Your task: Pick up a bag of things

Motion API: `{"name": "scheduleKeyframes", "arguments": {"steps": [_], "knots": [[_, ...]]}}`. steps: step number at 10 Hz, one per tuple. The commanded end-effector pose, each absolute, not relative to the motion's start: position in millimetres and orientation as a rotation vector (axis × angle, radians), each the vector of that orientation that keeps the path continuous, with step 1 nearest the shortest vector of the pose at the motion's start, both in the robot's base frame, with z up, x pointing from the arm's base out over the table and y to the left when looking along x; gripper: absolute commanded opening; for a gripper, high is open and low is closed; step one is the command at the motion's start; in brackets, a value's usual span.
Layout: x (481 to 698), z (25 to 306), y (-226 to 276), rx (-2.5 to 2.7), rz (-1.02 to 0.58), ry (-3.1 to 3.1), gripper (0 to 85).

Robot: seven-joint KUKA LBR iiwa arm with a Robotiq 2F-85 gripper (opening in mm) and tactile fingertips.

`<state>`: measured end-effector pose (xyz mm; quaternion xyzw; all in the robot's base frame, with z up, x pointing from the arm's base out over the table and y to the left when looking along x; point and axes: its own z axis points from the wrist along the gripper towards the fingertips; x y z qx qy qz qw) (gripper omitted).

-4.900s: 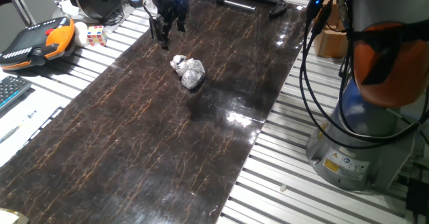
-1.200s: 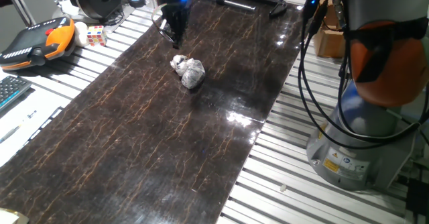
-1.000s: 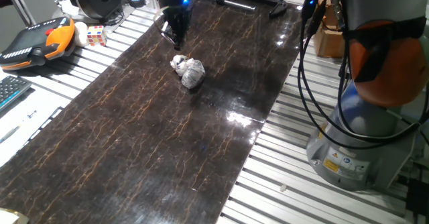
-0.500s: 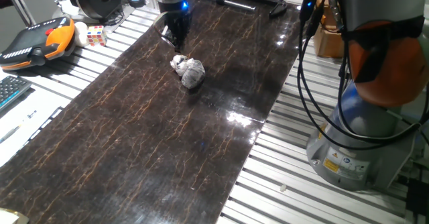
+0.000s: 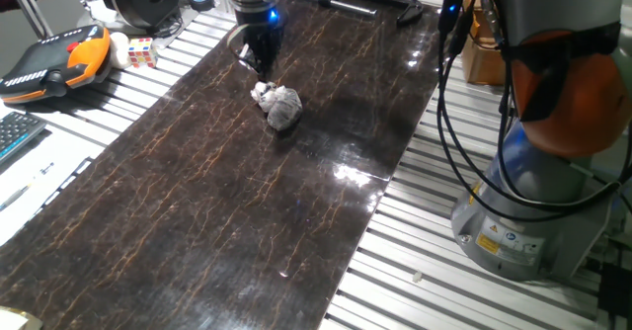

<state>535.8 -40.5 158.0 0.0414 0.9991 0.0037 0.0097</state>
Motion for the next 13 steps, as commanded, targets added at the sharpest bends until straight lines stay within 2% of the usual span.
{"name": "scheduleKeyframes", "arguments": {"steps": [1, 3, 9, 11, 13], "knots": [[538, 155, -44, 0.138, 0.006, 3.12, 0.7], [543, 144, -50, 0.129, 0.029, 3.13, 0.7], [543, 146, -56, 0.136, 0.009, 3.117, 0.7], [543, 146, -56, 0.158, -0.086, 3.108, 0.7], [543, 146, -56, 0.09, -0.052, 3.126, 0.7]]}}
